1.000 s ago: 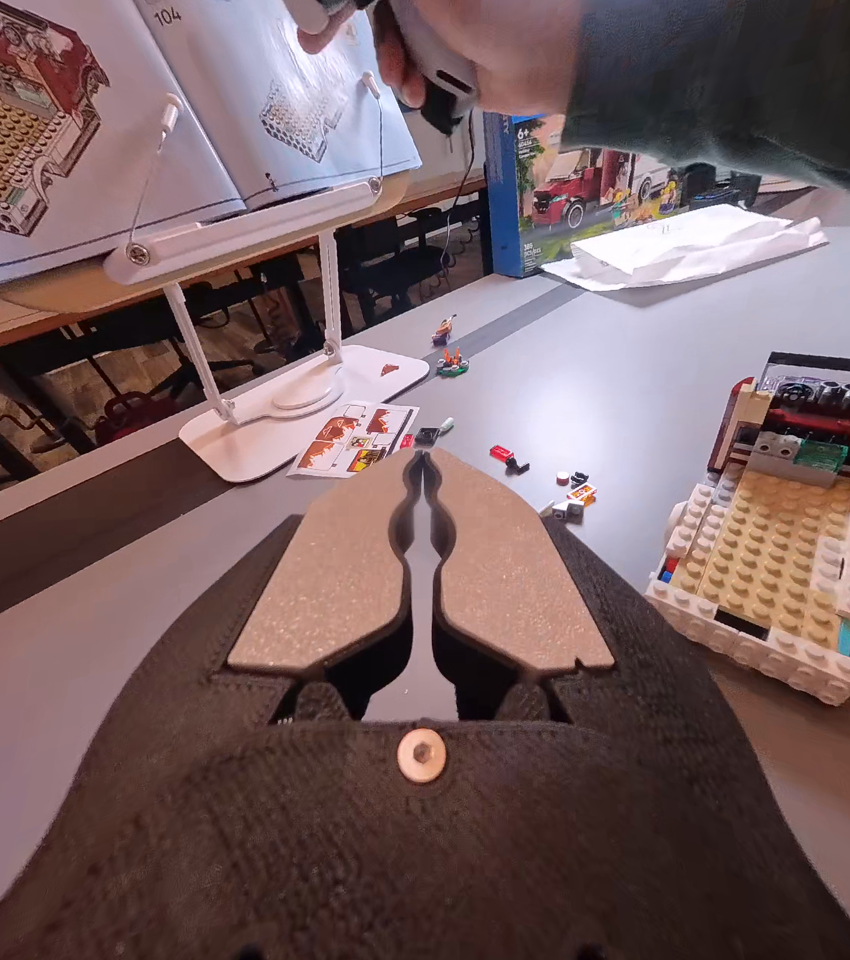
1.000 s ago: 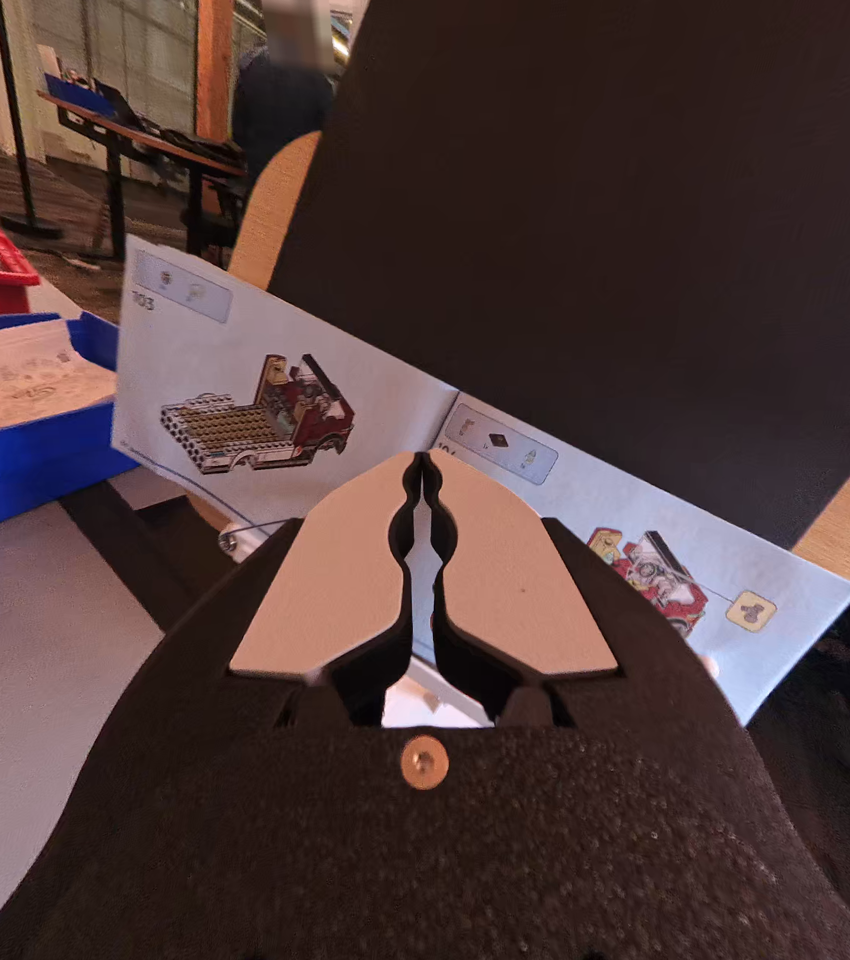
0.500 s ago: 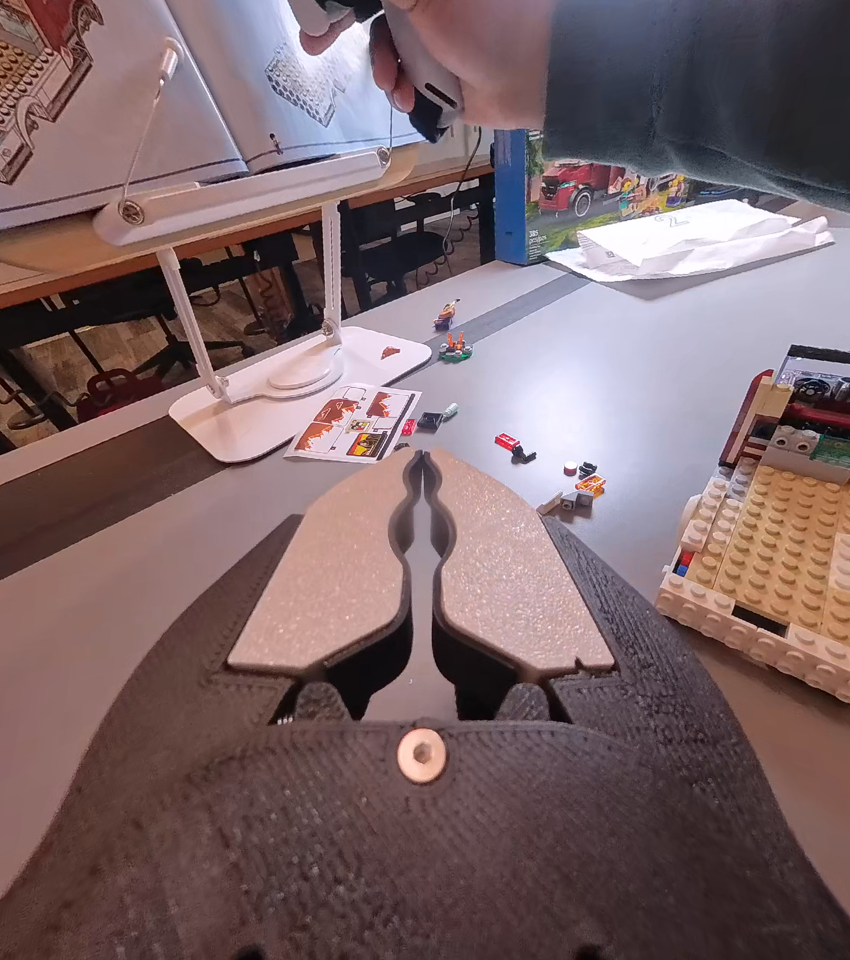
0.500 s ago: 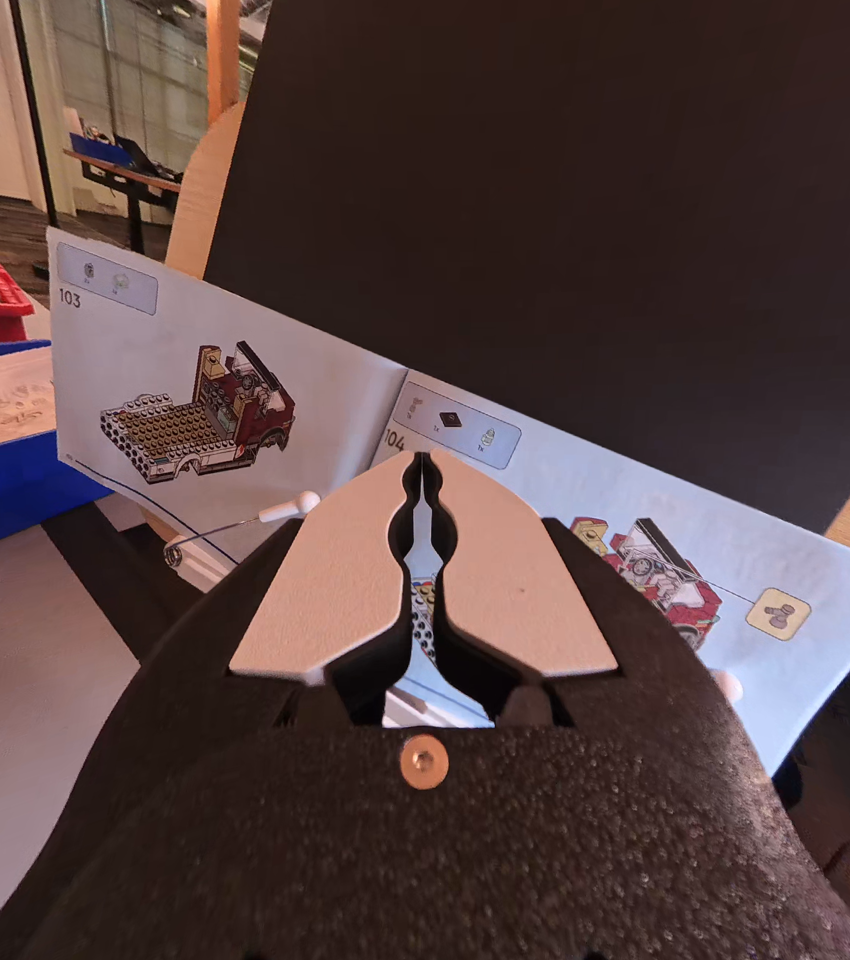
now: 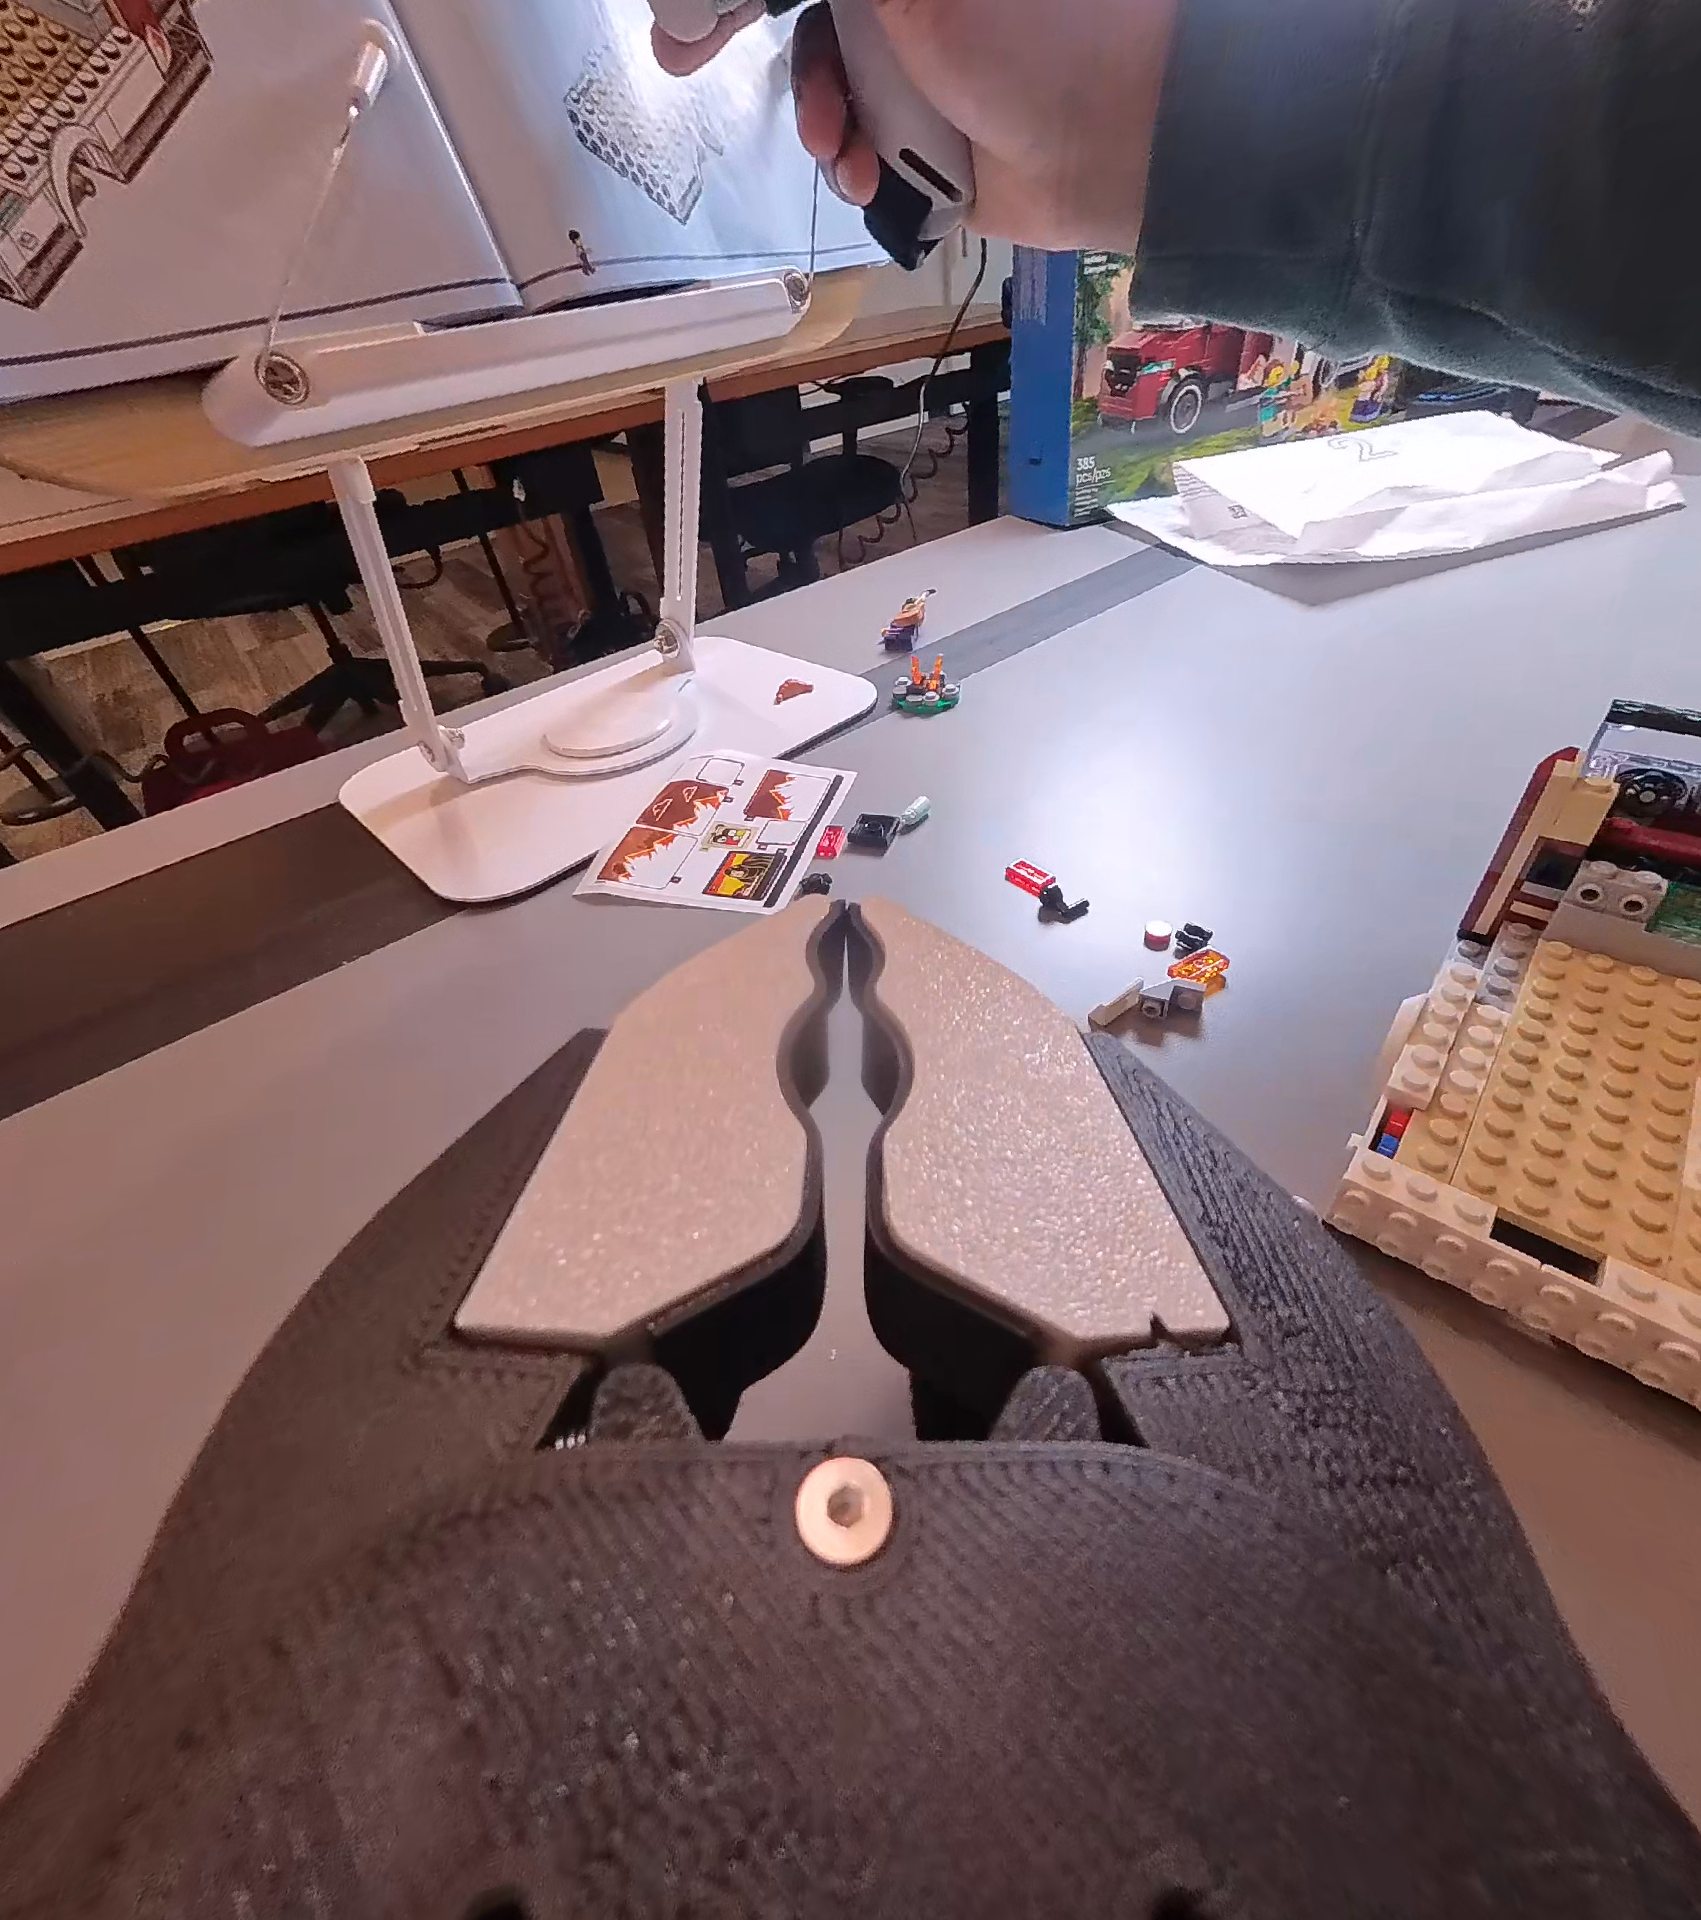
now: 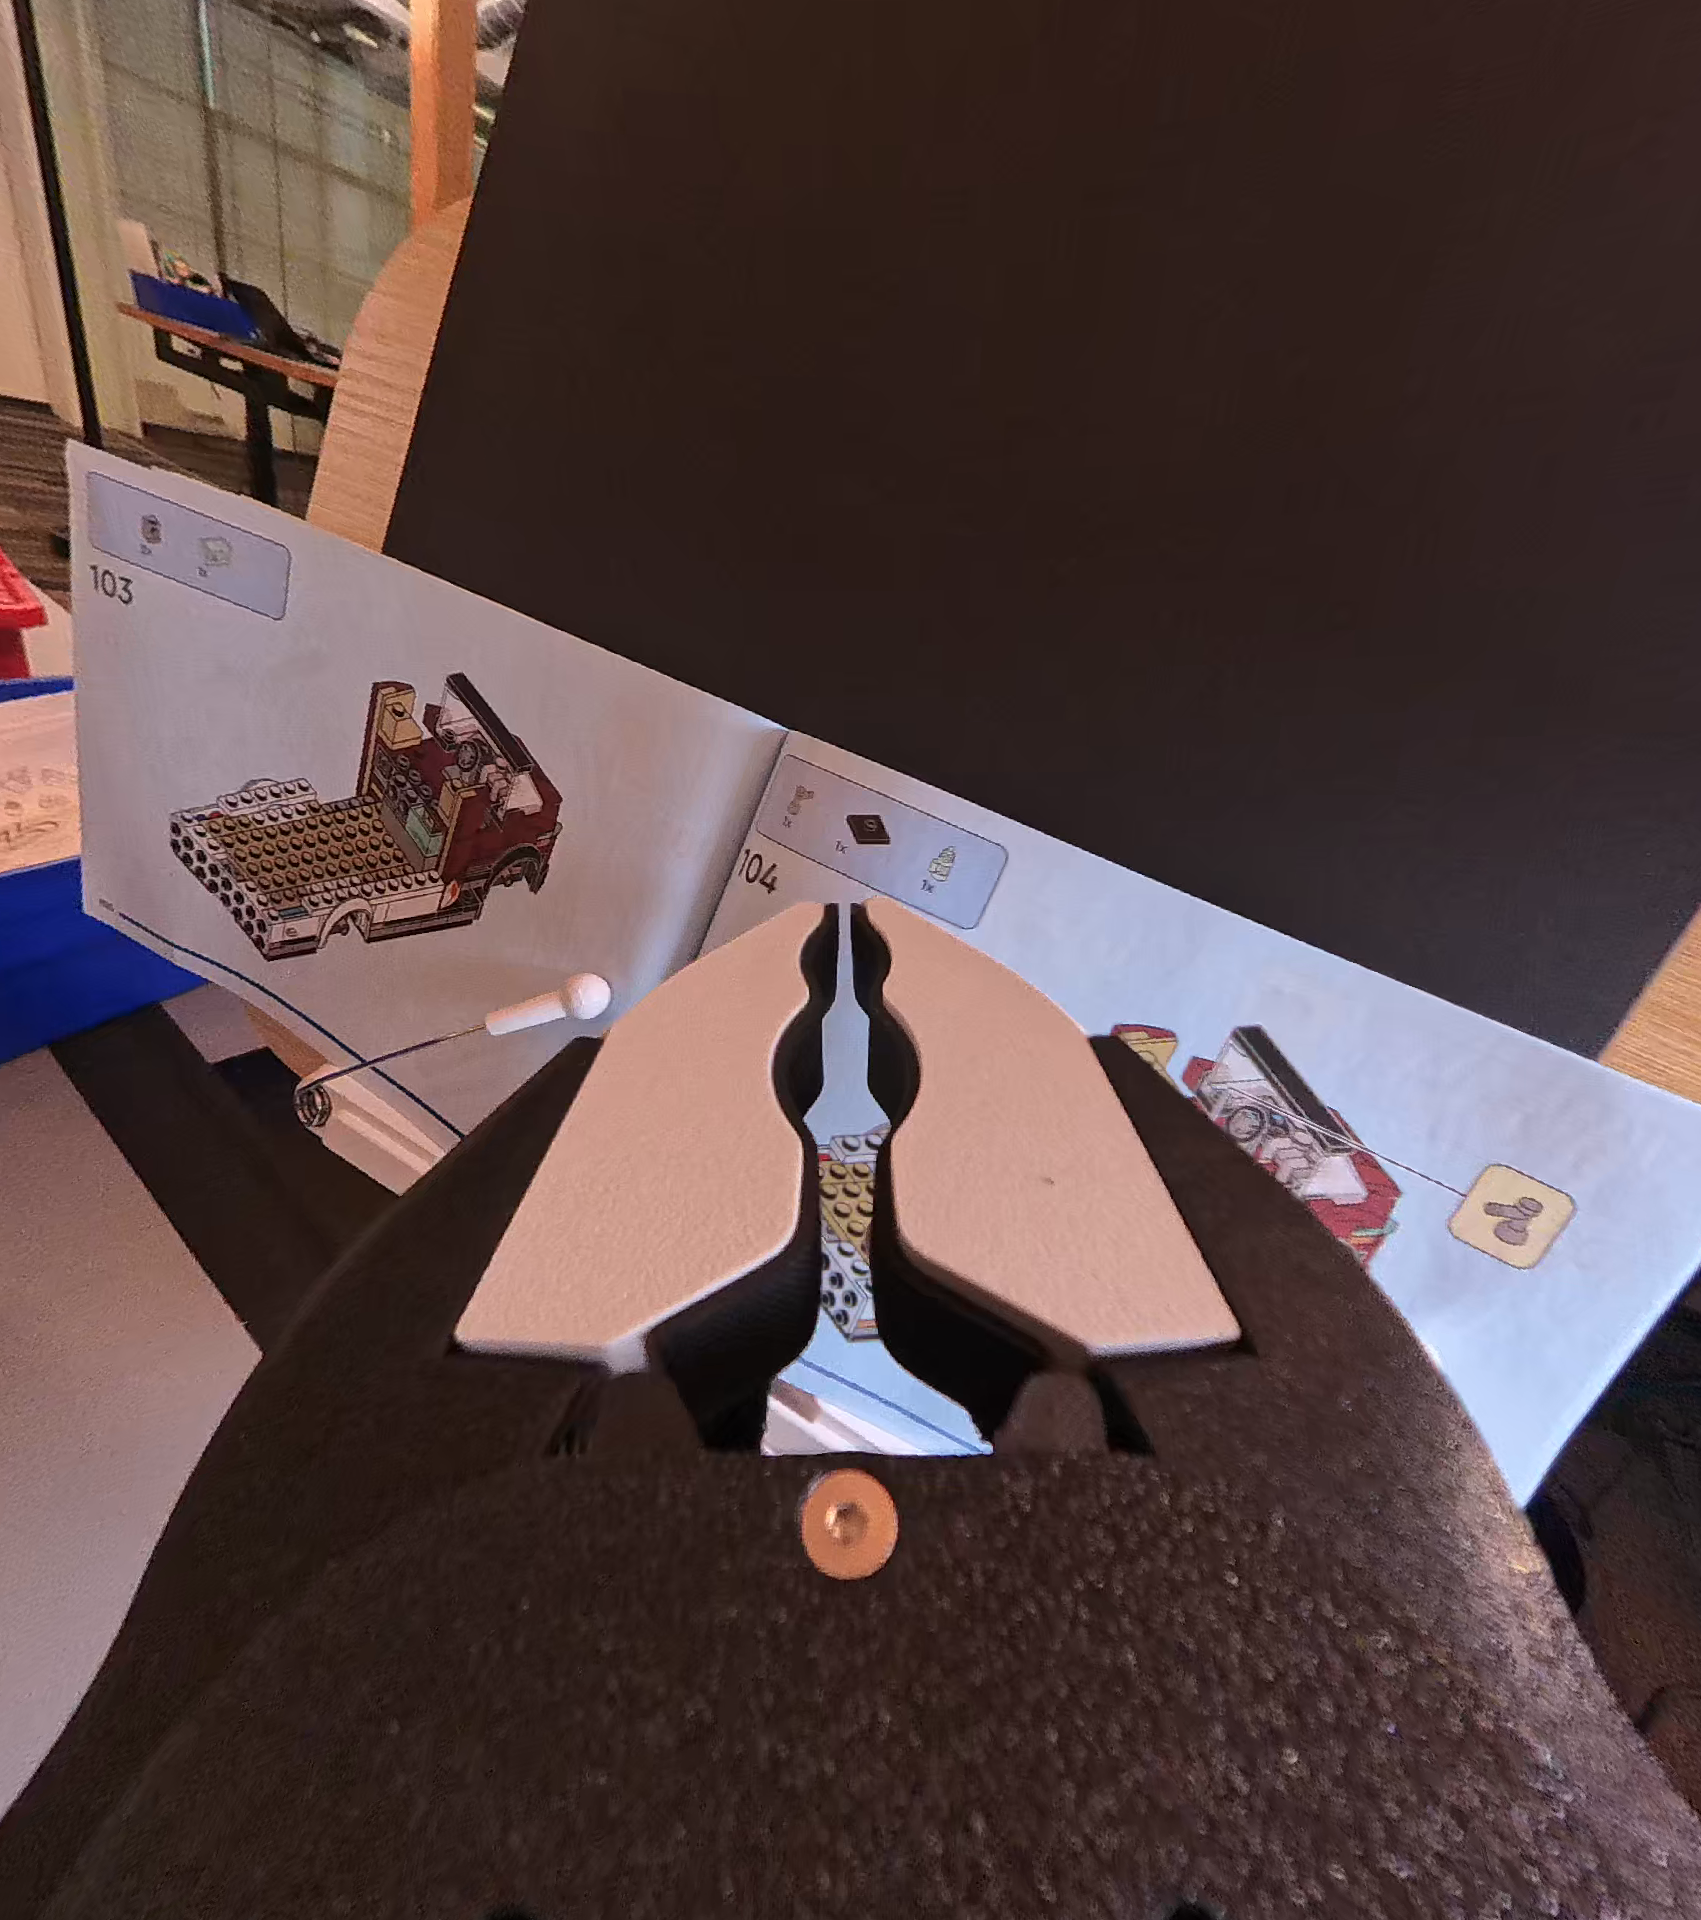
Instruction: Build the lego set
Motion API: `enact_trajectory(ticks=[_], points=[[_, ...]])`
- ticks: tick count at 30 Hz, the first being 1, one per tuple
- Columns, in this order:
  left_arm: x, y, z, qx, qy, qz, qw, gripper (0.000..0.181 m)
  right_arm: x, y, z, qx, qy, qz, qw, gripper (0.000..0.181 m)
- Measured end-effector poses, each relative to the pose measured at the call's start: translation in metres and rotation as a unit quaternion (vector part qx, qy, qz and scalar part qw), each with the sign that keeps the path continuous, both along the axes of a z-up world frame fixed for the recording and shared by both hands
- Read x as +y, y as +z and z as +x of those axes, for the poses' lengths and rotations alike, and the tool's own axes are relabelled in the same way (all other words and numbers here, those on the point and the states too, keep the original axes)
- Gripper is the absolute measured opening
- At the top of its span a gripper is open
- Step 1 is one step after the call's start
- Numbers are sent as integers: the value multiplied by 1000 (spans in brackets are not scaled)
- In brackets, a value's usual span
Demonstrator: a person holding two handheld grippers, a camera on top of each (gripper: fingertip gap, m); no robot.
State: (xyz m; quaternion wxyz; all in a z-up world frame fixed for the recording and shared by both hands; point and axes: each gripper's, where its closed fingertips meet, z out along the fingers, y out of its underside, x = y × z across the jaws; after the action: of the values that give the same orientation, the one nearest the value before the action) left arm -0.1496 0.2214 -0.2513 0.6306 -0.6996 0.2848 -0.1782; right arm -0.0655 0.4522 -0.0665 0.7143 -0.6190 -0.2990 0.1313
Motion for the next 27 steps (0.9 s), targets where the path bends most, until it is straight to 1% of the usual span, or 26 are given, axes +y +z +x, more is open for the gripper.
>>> enact_trajectory(ticks=[9, 14, 18, 21, 25, 27], points=[[1, -2, -1, -3, 2, -5, 1000, 0, 4, 3, 17, 7, -16, 0, 1000, 3], [2, -1, -4, -4, 6, -3, 1000, 0, -12, -5, 19, -8, 12, 0, 1000, 4], [2, -2, -4, -3, 7, -5, 1000, 0, -42, -23, 22, -30, 66, -11, 997, 8], [3, -1, -6, -4, 10, -4, 1000, 0, -76, -37, 31, -31, 102, -20, 994, 11], [4, -2, -7, -4, 13, -5, 1000, 0, -124, -51, 57, -3, 111, -33, 993, 14], [4, -2, -7, -4, 13, -6, 1000, 0, -149, -58, 73, 8, 105, -39, 994, 14]])
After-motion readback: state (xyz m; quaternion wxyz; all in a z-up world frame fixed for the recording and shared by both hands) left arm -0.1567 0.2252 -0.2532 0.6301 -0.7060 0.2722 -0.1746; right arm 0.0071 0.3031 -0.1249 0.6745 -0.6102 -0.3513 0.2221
